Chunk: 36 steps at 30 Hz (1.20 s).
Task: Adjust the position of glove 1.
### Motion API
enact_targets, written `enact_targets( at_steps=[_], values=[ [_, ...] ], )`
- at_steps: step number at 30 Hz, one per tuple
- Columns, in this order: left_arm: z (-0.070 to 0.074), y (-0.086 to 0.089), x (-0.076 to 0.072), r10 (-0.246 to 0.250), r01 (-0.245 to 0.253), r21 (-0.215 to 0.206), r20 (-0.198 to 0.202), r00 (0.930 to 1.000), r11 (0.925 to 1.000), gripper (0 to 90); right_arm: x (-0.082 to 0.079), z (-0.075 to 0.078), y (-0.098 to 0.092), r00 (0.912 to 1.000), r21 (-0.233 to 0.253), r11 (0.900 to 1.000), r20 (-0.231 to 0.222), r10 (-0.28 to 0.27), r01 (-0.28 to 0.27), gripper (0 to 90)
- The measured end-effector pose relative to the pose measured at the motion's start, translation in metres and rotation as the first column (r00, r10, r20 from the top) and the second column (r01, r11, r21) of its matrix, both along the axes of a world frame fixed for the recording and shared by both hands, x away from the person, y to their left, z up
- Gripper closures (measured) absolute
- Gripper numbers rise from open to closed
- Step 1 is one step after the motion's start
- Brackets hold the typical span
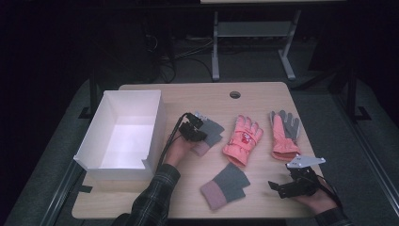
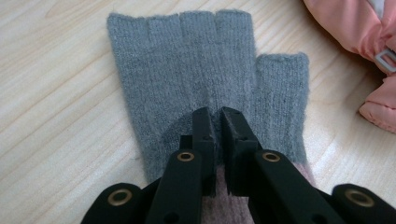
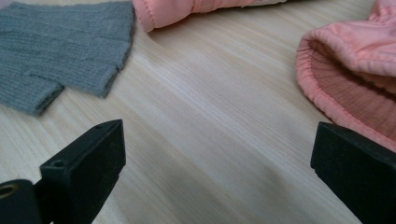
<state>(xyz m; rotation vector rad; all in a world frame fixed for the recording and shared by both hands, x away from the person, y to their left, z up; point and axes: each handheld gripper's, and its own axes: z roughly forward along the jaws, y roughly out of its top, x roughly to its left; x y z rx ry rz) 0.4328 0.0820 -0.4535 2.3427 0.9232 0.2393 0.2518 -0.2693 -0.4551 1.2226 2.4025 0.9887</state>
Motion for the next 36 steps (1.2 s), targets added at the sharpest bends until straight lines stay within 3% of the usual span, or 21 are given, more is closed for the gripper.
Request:
enact_targets(
  at_steps=[5, 10, 13, 17, 19, 26, 36],
  values=[
    [0.003, 0.003, -0.001, 0.016, -0.016, -0.030, -0.006, 0.9999, 0.9994, 85.8, -0.002, 0.003, 0.001, 0.9996, -0.017, 1.000, 0.029, -0.002, 0.002, 2.8],
    [0.009, 0.003, -0.004, 0.016, -0.017, -0.040, -0.016, 0.9997, 0.9991, 85.9, -0.003, 0.003, 0.000, 0.9996, -0.013, 1.000, 0.022, 0.018, -0.018, 5.5],
    [0.015, 0.003, -0.006, 0.017, -0.018, -0.067, -0.028, 0.9995, 0.9976, 85.9, -0.004, 0.003, 0.000, 0.9996, -0.001, 1.000, 0.017, 0.024, -0.024, 7.9],
    [0.025, 0.004, -0.012, -0.003, 0.003, -0.031, -0.019, 0.9998, 0.9995, 85.9, -0.005, 0.003, -0.001, 0.9994, 0.006, 1.000, 0.021, 0.028, -0.029, 11.9],
    [0.028, 0.005, -0.015, -0.003, 0.002, -0.037, -0.013, 0.9999, 0.9993, 86.0, -0.003, 0.002, -0.002, 0.9991, 0.002, 0.999, 0.027, 0.033, -0.033, 11.9],
    [0.044, 0.004, -0.035, -0.029, 0.029, -0.053, -0.011, 0.9995, 0.9982, 85.9, -0.002, 0.001, 0.000, 0.9997, 0.003, 1.000, 0.022, 0.013, -0.013, 3.5],
    [0.061, 0.002, -0.063, -0.086, 0.084, -0.075, -0.021, 0.9961, 0.9936, 86.0, -0.001, -0.003, 0.000, 1.0000, 0.012, 1.000, -0.002, 0.005, -0.005, 2.7]
  ],
)
